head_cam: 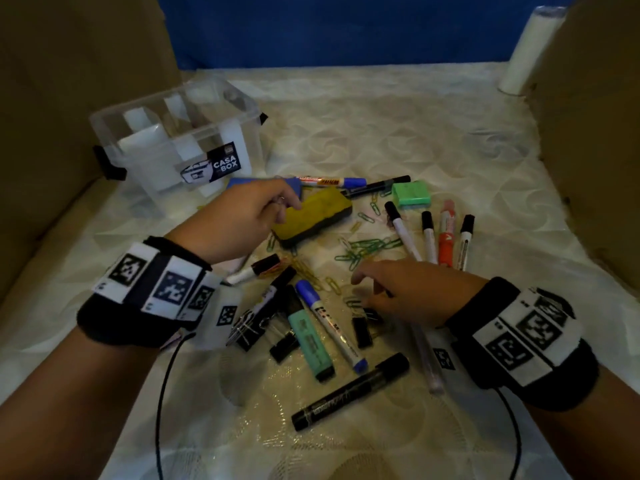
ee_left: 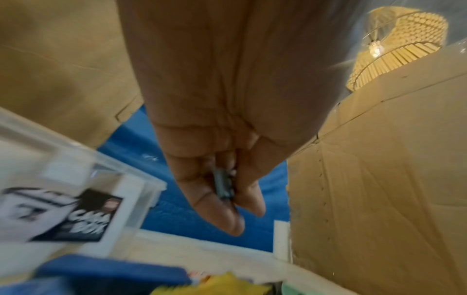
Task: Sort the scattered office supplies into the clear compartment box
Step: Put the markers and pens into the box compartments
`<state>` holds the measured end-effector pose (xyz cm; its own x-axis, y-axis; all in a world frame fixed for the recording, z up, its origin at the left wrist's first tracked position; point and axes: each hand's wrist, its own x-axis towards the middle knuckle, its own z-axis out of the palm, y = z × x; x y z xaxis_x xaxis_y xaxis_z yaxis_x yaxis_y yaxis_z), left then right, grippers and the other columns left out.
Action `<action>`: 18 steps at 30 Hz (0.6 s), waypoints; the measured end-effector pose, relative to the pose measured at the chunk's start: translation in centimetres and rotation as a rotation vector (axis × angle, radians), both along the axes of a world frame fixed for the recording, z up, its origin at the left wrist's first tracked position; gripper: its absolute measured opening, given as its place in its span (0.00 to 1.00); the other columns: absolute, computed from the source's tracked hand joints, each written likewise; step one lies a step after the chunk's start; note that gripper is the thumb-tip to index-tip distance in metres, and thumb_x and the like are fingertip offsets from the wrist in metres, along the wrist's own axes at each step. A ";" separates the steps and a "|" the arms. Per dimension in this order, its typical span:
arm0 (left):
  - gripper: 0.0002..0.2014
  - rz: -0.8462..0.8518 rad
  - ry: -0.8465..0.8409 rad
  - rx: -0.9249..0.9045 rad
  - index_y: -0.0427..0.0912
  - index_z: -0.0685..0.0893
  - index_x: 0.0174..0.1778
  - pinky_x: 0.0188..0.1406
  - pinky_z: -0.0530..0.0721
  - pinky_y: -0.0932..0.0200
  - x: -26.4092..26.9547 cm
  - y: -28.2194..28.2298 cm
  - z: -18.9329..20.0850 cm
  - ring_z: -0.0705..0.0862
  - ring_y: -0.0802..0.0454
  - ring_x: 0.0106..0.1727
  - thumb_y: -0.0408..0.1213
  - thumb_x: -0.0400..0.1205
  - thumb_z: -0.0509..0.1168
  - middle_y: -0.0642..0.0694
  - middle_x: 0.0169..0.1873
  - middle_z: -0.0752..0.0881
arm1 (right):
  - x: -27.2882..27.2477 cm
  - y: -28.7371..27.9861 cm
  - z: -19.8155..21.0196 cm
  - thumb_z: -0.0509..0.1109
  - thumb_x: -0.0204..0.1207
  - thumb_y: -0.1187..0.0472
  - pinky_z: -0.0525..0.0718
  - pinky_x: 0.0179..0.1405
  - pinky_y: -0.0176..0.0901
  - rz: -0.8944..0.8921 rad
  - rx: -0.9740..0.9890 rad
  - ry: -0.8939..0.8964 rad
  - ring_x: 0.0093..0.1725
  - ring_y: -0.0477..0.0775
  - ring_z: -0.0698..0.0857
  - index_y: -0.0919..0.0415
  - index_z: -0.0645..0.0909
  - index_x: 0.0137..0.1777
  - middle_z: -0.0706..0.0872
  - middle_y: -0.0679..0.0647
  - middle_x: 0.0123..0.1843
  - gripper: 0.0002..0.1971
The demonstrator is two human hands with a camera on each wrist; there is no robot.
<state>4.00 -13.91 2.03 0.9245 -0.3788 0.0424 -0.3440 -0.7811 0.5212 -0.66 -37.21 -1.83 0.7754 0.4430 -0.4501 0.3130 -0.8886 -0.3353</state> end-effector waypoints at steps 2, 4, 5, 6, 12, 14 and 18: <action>0.13 0.025 0.052 -0.012 0.44 0.81 0.54 0.43 0.81 0.45 -0.9 1.1 -0.5 0.83 0.40 0.43 0.30 0.86 0.51 0.39 0.41 0.85 | -0.3 0.7 0.0 0.58 0.84 0.49 0.77 0.60 0.49 0.071 -0.045 0.003 0.57 0.55 0.80 0.48 0.69 0.72 0.79 0.54 0.65 0.17; 0.12 0.037 0.079 0.002 0.46 0.81 0.48 0.39 0.78 0.46 -1.6 1.9 -1.1 0.82 0.41 0.39 0.30 0.85 0.52 0.39 0.38 0.84 | -0.4 1.2 0.0 0.58 0.84 0.50 0.79 0.61 0.52 0.122 -0.068 0.015 0.56 0.56 0.80 0.48 0.72 0.68 0.79 0.54 0.64 0.15; 0.13 0.041 0.078 0.018 0.47 0.81 0.45 0.37 0.76 0.52 -2.0 2.3 -1.4 0.80 0.48 0.37 0.29 0.84 0.53 0.42 0.36 0.82 | -0.4 1.4 0.0 0.59 0.83 0.50 0.79 0.61 0.53 0.139 -0.078 0.018 0.56 0.55 0.80 0.48 0.74 0.66 0.79 0.54 0.62 0.13; 0.13 0.046 0.074 0.032 0.48 0.80 0.42 0.34 0.73 0.58 -2.3 2.4 -1.6 0.78 0.55 0.35 0.29 0.84 0.54 0.46 0.35 0.81 | -0.4 1.5 -0.1 0.59 0.83 0.51 0.79 0.61 0.52 0.148 -0.083 0.024 0.55 0.55 0.80 0.48 0.75 0.64 0.79 0.54 0.61 0.12; 0.12 -0.055 0.145 0.129 0.45 0.82 0.41 0.46 0.77 0.56 -4.1 -0.3 -1.8 0.80 0.54 0.43 0.38 0.84 0.54 0.49 0.42 0.85 | 0.8 0.6 0.1 0.56 0.85 0.54 0.81 0.58 0.53 0.049 0.022 0.029 0.50 0.54 0.82 0.53 0.77 0.52 0.82 0.52 0.52 0.09; 0.13 -0.113 0.116 0.178 0.46 0.83 0.45 0.49 0.76 0.56 -4.5 -2.0 -2.0 0.80 0.53 0.44 0.47 0.83 0.55 0.50 0.44 0.85 | 1.6 -0.8 0.6 0.57 0.85 0.51 0.80 0.52 0.48 -0.091 0.172 0.021 0.46 0.50 0.82 0.51 0.78 0.51 0.84 0.49 0.50 0.09; 0.12 -0.273 0.039 0.282 0.47 0.82 0.50 0.43 0.77 0.59 -4.9 -5.4 -2.9 0.77 0.55 0.44 0.52 0.81 0.62 0.52 0.45 0.79 | 1.7 -3.1 2.2 0.60 0.84 0.52 0.78 0.34 0.45 -0.560 0.876 0.048 0.33 0.47 0.81 0.56 0.81 0.55 0.87 0.54 0.48 0.11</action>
<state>-0.92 -19.31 -0.92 0.7869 -0.6030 -0.1313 -0.5432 -0.7778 0.3163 1.09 -40.32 0.36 0.9605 0.2119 -0.1802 -0.0999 -0.3417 -0.9345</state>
